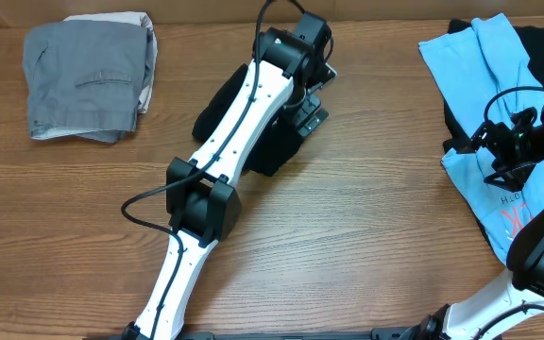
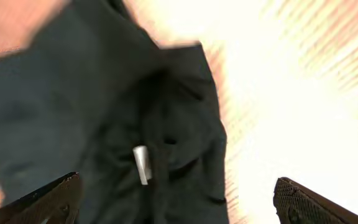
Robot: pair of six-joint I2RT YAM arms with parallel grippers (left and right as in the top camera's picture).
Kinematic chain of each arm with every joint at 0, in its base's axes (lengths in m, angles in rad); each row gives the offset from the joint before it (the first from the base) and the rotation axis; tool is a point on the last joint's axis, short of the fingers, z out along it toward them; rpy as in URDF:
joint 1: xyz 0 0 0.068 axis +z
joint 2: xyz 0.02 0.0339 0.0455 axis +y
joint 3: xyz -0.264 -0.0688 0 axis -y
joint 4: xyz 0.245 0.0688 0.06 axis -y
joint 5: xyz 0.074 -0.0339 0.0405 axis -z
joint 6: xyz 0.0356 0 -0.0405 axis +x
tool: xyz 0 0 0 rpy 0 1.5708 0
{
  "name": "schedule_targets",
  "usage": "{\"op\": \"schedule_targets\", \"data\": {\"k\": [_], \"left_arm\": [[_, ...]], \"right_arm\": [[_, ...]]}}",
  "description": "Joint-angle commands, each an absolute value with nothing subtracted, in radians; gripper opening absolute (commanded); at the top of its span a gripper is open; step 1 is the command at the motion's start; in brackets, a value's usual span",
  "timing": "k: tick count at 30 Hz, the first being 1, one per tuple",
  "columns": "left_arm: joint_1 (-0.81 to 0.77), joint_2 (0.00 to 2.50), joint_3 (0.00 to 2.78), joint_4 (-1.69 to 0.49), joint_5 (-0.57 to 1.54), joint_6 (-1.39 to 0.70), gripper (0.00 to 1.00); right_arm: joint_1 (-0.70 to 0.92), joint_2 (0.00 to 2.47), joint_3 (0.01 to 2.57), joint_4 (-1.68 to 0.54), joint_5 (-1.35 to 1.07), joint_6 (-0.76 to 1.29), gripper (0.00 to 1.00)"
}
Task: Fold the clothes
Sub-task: 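Carry the shirt left and place it on the grey trousers stack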
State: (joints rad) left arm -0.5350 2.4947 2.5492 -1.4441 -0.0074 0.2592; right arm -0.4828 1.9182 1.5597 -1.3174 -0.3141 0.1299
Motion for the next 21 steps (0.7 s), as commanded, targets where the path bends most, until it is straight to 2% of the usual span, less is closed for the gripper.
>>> {"op": "schedule_targets", "data": {"k": [1,5,15,18,19,20,21], "left_arm": [[-0.536,2.513,2.460,-1.437,0.018,0.258,1.00],[-0.536,2.514,2.336,-1.352,-0.080,0.155,1.00],[-0.564,2.514,2.205,-1.311,0.009,0.152,1.00],[-0.570,2.514,2.148,-1.288,-0.025,0.136,0.88],[-0.570,2.514,2.129,-1.277,-0.047,0.115,0.80],[-0.570,2.514,2.106,-1.265,-0.085,0.081,0.67],[-0.570,2.514,2.098,-1.261,-0.102,0.067,0.61]], "right_arm": [[-0.487,1.914,1.577,-1.314,-0.316,0.122,0.85],[-0.487,1.914,1.577,-1.314,-0.316,0.123,0.85],[-0.485,1.914,1.577,-1.313,-0.315,0.122,0.85],[-0.485,1.914,1.577,-1.313,-0.315,0.122,0.85],[-0.485,1.914,1.577,-1.313,-0.315,0.122,0.85],[-0.485,1.914,1.577,-1.313,-0.315,0.122,0.85],[-0.485,1.914,1.577,-1.313,-0.315,0.122,0.85]]}}
